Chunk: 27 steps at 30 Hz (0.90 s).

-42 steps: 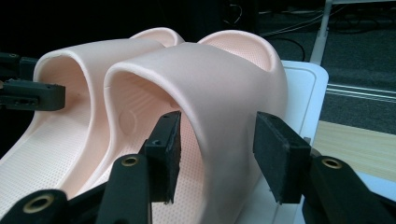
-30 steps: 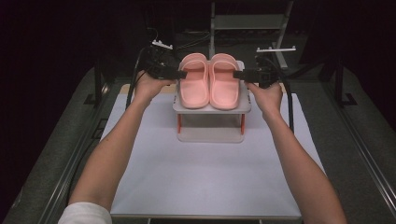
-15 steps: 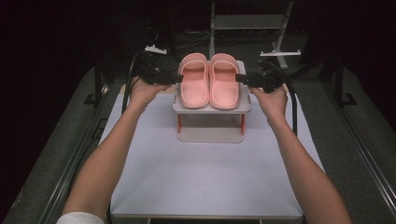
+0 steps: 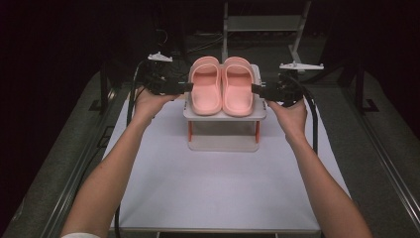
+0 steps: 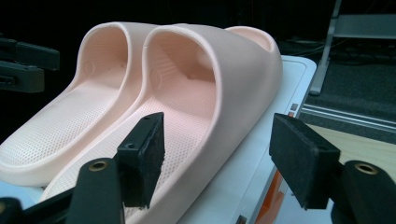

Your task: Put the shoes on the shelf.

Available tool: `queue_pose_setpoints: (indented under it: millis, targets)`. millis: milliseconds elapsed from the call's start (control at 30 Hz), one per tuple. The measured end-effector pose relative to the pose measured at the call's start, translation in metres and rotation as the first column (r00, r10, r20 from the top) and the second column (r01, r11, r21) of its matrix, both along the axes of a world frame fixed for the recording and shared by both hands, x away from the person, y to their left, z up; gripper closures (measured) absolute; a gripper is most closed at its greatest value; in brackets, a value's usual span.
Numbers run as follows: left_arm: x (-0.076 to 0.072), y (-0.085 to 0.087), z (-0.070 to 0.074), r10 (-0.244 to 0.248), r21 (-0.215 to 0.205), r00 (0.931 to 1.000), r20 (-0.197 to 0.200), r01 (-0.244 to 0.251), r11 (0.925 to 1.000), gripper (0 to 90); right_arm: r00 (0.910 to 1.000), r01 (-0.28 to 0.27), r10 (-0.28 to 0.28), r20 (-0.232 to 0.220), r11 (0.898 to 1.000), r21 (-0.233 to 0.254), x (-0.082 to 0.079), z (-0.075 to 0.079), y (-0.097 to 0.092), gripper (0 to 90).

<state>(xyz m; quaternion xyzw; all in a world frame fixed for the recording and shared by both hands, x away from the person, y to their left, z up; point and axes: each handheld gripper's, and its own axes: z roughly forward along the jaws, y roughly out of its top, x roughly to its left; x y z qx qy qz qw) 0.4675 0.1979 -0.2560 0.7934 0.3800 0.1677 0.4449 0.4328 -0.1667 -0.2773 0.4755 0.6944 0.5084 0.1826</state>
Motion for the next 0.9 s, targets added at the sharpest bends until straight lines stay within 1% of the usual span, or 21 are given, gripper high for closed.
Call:
queue_pose_setpoints:
  millis: [67, 133, 233, 333, 400, 467, 567, 667, 900]
  targets:
    - [-0.002, 0.001, -0.001, 0.002, 0.001, 1.0000, 0.002, -0.002, 1.0000, 31.9, 1.0000, 0.004, -0.004, 0.008, 1.000, -0.005, -0.002, 0.000, 0.000, 32.3]
    - [-0.003, 0.002, -0.002, 0.004, -0.008, 1.0000, 0.002, -0.004, 1.0000, 30.6, 0.9998, 0.006, -0.006, 0.020, 1.000, -0.007, -0.004, 0.000, 0.000, 31.3]
    - [-0.007, 0.004, -0.003, 0.003, -0.010, 1.0000, -0.005, -0.003, 0.9999, 28.6, 0.9992, 0.011, -0.010, 0.039, 1.000, -0.010, -0.008, 0.000, 0.000, 29.5]
    - [-0.010, 0.005, -0.003, 0.001, -0.019, 1.0000, 0.002, -0.001, 0.9998, 27.8, 0.9985, 0.012, -0.012, 0.053, 1.000, -0.009, -0.012, -0.001, -0.002, 28.6]
    - [-0.013, 0.005, -0.003, -0.002, -0.018, 1.0000, 0.006, 0.002, 0.9998, 27.4, 0.9985, 0.010, -0.009, 0.054, 1.000, -0.004, -0.015, -0.003, -0.002, 28.0]
    - [-0.017, 0.005, -0.003, -0.004, -0.017, 0.9999, 0.010, 0.004, 0.9998, 26.4, 0.9985, 0.008, -0.007, 0.054, 1.000, -0.013, -0.016, -0.004, -0.002, 27.2]
    - [-0.022, 0.006, -0.003, -0.002, -0.016, 0.9999, 0.016, 0.002, 0.9999, 25.2, 0.9979, 0.004, -0.004, 0.064, 1.000, -0.006, -0.021, -0.005, -0.004, 26.7]
    - [-0.025, 0.008, -0.003, 0.003, -0.012, 0.9999, 0.015, -0.003, 0.9999, 22.8, 0.9979, 0.003, -0.003, 0.065, 1.000, -0.001, -0.024, -0.006, -0.005, 25.8]
    - [-0.033, 0.014, -0.005, 0.007, -0.016, 0.9998, 0.018, -0.006, 0.9999, 21.7, 0.9975, 0.001, -0.001, 0.071, 1.000, -0.003, -0.031, -0.010, -0.009, 24.4]
